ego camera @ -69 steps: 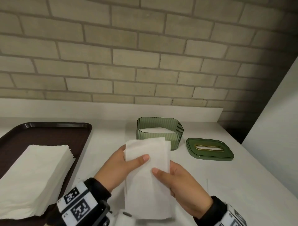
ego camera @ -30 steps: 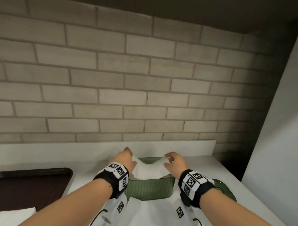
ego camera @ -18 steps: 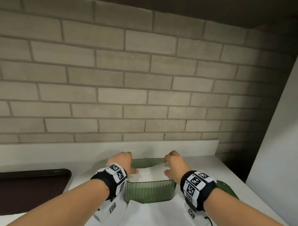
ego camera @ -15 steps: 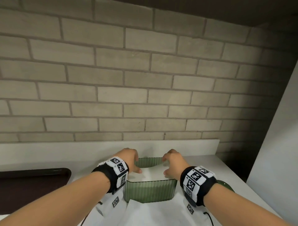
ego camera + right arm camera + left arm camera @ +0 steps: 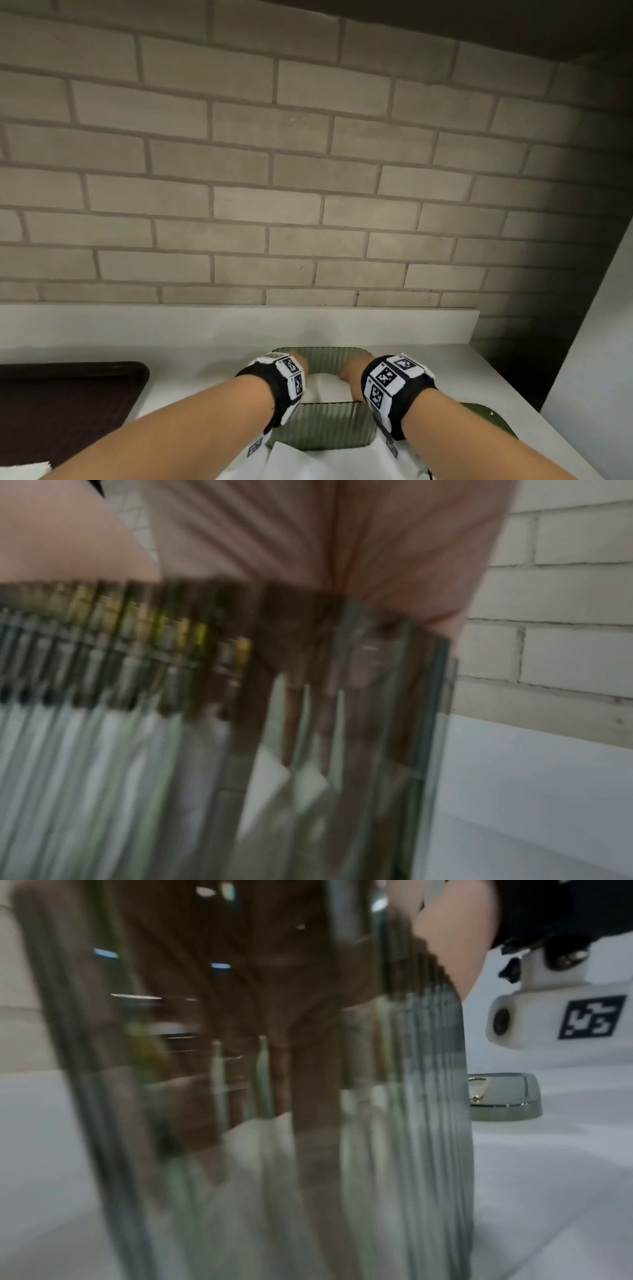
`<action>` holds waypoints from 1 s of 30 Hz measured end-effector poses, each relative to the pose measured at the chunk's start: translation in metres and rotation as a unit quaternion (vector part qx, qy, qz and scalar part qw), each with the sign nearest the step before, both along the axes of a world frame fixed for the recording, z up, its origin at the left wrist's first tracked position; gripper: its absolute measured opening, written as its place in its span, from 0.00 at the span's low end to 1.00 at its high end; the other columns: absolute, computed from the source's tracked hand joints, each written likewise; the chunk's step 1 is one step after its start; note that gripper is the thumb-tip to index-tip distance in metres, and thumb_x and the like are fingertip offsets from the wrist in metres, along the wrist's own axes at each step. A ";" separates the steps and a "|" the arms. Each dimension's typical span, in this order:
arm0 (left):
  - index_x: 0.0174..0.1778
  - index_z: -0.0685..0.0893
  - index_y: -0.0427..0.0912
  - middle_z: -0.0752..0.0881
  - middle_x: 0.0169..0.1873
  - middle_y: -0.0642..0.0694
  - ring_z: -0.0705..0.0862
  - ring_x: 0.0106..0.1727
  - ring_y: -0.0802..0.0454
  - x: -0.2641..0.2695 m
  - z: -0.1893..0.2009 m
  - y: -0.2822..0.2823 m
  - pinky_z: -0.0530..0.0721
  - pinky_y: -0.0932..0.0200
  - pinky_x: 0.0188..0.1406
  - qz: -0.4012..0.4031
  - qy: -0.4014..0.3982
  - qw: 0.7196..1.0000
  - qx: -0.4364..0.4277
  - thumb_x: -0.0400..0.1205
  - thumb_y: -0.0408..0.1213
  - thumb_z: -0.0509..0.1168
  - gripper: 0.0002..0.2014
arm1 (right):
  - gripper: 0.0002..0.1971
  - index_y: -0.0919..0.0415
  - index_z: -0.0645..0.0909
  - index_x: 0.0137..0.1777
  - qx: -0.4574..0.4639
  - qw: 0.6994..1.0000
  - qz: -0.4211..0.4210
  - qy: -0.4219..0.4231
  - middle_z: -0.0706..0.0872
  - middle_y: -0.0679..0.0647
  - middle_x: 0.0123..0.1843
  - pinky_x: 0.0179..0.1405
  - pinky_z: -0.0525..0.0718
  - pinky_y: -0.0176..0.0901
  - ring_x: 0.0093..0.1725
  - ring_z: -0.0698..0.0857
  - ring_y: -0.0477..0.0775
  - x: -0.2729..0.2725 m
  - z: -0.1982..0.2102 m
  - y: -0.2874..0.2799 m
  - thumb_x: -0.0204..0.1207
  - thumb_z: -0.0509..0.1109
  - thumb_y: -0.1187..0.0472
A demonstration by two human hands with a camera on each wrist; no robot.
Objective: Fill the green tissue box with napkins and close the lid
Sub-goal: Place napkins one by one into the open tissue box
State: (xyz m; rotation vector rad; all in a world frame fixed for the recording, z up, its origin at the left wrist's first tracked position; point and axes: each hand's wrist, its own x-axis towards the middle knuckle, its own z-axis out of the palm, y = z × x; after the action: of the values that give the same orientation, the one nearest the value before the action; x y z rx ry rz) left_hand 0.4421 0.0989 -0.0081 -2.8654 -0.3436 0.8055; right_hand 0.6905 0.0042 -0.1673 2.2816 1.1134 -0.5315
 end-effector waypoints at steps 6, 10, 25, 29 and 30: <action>0.67 0.79 0.34 0.81 0.66 0.38 0.80 0.67 0.43 -0.026 0.035 -0.009 0.77 0.58 0.61 0.005 -0.191 0.979 -0.072 0.81 0.31 0.64 0.18 | 0.21 0.68 0.79 0.66 0.184 0.981 -0.055 -0.028 0.84 0.62 0.64 0.63 0.81 0.45 0.62 0.83 0.61 -0.200 0.180 -0.040 0.75 0.72 0.60; 0.55 0.83 0.47 0.85 0.51 0.44 0.84 0.52 0.44 -0.054 0.058 -0.006 0.80 0.58 0.49 0.005 -0.281 0.948 -0.148 0.74 0.38 0.71 0.13 | 0.18 0.56 0.82 0.63 0.382 0.921 -0.071 -0.013 0.85 0.52 0.54 0.55 0.82 0.42 0.55 0.85 0.55 -0.238 0.198 -0.070 0.74 0.72 0.54; 0.57 0.83 0.49 0.82 0.58 0.52 0.81 0.61 0.54 -0.195 -0.044 -0.013 0.79 0.60 0.62 0.167 -0.202 0.930 -0.258 0.73 0.52 0.69 0.19 | 0.24 0.53 0.78 0.54 0.297 0.945 -0.107 0.083 0.78 0.46 0.47 0.49 0.75 0.32 0.45 0.77 0.43 -0.304 0.121 -0.110 0.62 0.75 0.42; 0.58 0.83 0.40 0.85 0.56 0.45 0.84 0.56 0.46 -0.197 -0.037 -0.022 0.80 0.59 0.51 0.176 -0.165 0.938 -0.248 0.72 0.55 0.70 0.26 | 0.35 0.55 0.75 0.68 0.305 0.937 -0.152 0.076 0.78 0.48 0.64 0.60 0.73 0.28 0.59 0.76 0.43 -0.306 0.118 -0.107 0.61 0.79 0.44; 0.53 0.84 0.38 0.85 0.49 0.44 0.84 0.50 0.46 -0.196 -0.035 -0.025 0.80 0.60 0.45 0.170 -0.152 0.940 -0.253 0.73 0.54 0.71 0.23 | 0.35 0.55 0.75 0.66 0.310 0.932 -0.170 0.079 0.79 0.48 0.63 0.58 0.73 0.28 0.58 0.77 0.42 -0.306 0.118 -0.107 0.60 0.80 0.45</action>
State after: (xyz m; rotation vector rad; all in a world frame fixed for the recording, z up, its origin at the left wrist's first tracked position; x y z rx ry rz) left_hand 0.2462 0.0743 -0.0432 -3.4867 -0.7936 0.5535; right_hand 0.3845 -0.1025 -0.0494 3.0668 1.0697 -0.5580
